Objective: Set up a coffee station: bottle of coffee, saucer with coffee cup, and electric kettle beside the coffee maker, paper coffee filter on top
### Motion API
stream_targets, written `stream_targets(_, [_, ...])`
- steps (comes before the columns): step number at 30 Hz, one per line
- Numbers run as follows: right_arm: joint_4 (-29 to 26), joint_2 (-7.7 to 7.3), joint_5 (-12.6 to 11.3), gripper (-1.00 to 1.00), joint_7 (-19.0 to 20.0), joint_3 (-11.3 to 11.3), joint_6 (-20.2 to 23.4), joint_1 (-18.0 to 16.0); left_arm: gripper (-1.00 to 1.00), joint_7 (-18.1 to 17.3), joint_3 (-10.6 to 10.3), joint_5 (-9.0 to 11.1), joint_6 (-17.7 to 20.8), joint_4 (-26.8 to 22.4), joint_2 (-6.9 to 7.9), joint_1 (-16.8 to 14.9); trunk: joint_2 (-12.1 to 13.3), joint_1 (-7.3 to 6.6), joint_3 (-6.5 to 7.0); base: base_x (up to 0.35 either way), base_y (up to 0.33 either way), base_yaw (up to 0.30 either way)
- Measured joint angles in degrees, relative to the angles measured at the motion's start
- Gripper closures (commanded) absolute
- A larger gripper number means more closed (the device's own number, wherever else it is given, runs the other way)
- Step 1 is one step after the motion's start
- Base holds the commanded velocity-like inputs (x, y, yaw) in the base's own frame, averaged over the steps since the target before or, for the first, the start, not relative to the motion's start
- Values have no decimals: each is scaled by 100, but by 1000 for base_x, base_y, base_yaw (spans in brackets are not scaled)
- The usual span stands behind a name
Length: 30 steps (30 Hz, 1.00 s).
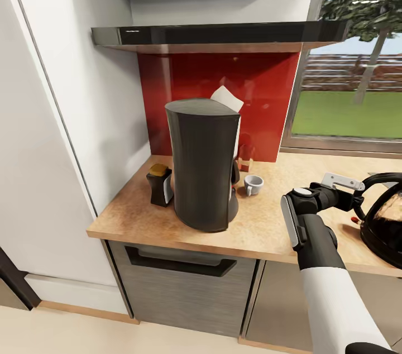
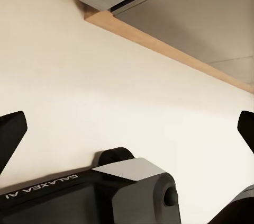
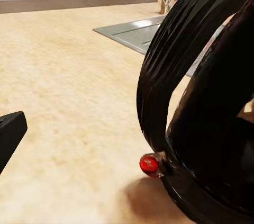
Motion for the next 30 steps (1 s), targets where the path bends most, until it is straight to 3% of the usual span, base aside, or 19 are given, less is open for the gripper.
stream_targets(30, [-5,0,-1,-100,-2,0,1,0,-100,0,0,0,1,0,0,0,0,0,0,26,-46,0])
